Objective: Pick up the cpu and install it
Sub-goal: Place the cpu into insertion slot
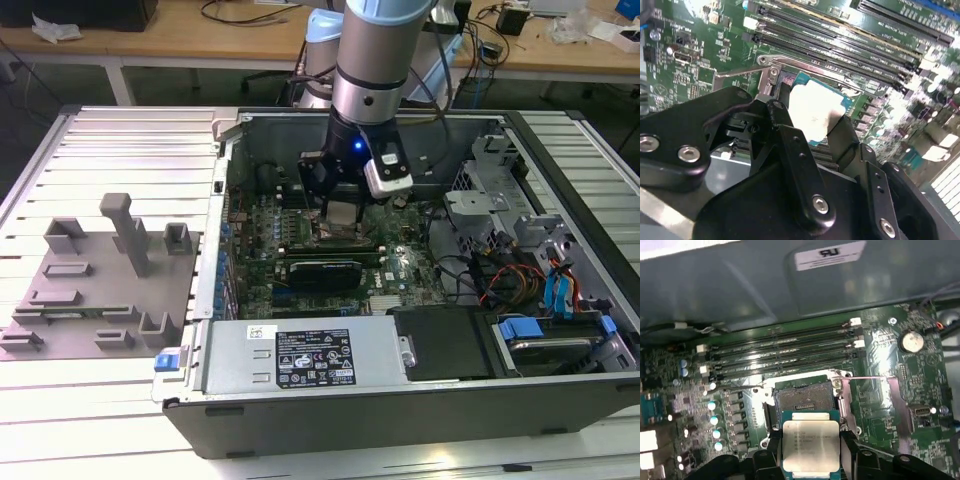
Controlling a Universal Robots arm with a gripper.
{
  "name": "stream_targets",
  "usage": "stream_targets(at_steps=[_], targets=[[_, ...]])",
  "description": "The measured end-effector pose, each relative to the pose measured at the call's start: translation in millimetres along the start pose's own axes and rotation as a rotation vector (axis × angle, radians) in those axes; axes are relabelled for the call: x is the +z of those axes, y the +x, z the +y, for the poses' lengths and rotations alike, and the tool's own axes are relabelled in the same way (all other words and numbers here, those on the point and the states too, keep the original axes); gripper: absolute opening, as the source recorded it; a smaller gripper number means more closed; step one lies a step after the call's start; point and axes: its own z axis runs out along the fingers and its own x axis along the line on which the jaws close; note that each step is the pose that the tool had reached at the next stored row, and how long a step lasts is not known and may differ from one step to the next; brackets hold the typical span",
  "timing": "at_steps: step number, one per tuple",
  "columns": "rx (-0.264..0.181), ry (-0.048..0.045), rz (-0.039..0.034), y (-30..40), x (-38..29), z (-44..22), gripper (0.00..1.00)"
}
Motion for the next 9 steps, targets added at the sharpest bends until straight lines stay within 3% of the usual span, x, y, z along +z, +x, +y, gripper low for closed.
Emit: stream_targets(at_steps=[4, 9], targets=[[0.171, -0.008, -0.0009, 0.0, 0.0, 0.0, 0.55], [0.286, -0.0134, -0.0015, 0.0, 0.1, 0.0, 0.55]])
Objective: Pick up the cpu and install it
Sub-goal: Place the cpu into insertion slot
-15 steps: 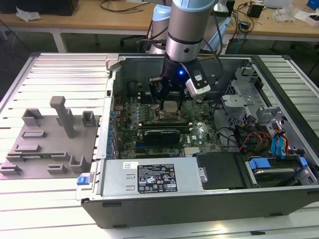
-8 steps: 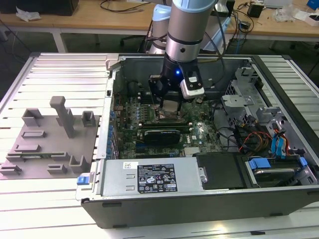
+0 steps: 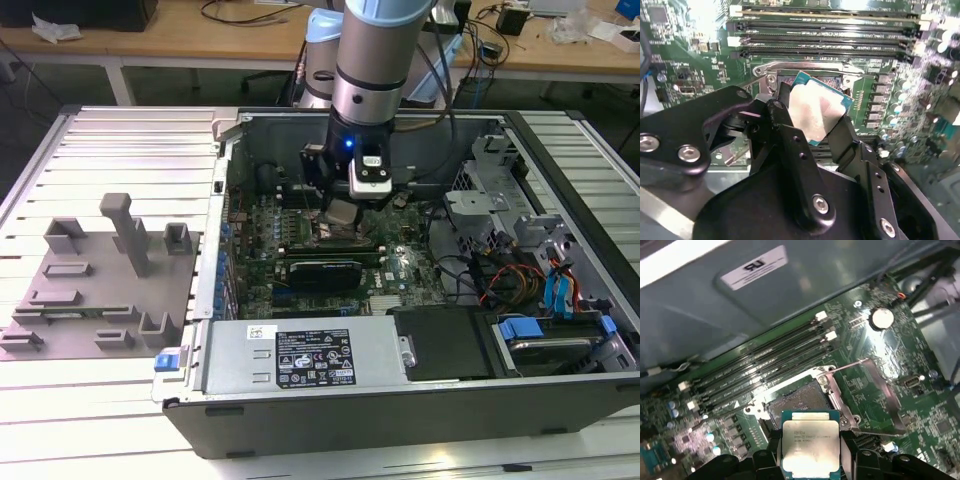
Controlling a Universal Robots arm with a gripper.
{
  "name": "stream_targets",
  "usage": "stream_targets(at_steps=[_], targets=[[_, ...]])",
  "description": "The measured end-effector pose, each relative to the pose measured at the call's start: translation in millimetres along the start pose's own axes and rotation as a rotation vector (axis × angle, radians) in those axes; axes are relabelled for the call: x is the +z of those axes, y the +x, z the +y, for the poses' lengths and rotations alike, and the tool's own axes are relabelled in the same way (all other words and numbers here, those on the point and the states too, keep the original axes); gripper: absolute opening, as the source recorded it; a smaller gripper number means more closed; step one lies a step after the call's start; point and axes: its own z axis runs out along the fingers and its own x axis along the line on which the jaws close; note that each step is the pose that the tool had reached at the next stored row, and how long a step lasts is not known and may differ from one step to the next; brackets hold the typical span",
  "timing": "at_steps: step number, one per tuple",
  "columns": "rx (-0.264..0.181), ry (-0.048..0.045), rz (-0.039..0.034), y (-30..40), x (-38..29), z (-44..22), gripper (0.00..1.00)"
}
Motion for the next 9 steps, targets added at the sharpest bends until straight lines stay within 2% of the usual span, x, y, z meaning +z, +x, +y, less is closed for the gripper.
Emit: stream_targets(at_steps=[1, 7, 9], targets=[[0.028, -0.0013, -0.0002, 0.0, 0.0, 0.0, 0.55], [0.125, -0.0059, -0.0007, 0.0, 0.0, 0.0, 0.55], [0.188, -0.0088, -0.001, 0.0, 0.1, 0.0, 0.55]])
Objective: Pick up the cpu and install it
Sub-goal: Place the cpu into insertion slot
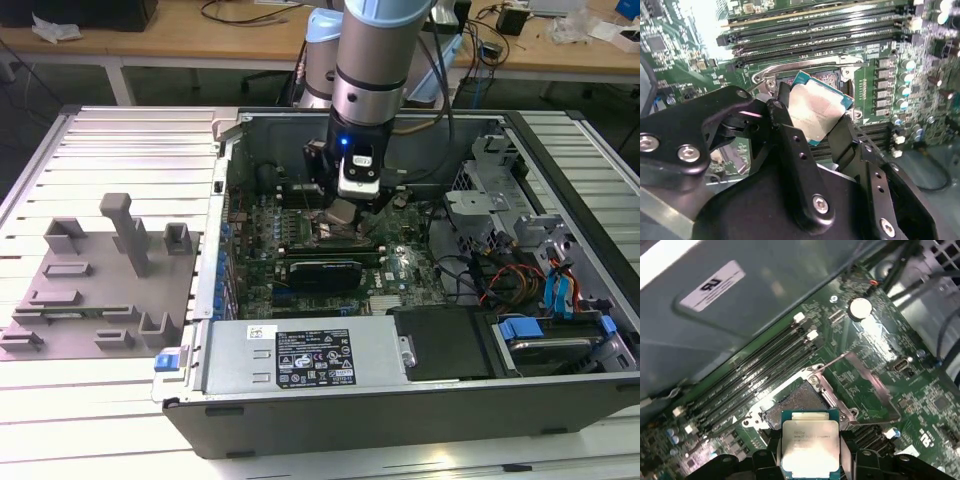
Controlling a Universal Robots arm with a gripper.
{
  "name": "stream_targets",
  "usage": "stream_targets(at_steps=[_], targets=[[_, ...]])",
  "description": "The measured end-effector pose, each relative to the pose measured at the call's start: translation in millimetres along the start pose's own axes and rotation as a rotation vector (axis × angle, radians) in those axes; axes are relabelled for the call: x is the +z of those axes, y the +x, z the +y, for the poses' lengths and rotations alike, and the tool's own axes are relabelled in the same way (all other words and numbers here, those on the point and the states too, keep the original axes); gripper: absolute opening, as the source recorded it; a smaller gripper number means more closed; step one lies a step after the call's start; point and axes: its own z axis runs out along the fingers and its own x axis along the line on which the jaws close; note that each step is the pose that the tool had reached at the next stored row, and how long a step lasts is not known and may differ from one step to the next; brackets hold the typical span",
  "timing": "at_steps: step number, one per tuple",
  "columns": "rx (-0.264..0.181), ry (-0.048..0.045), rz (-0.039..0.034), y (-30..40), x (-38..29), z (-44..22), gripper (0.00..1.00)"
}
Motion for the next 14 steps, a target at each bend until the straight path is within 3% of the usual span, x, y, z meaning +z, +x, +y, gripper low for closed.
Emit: stream_targets(at_steps=[7, 11, 14], targets=[[0.187, -0.0087, -0.001, 0.0, 0.1, 0.0, 0.55], [0.251, -0.0117, -0.0014, 0.0, 0.1, 0.0, 0.55], [0.328, -0.0153, -0.0017, 0.0, 0.1, 0.0, 0.55]])
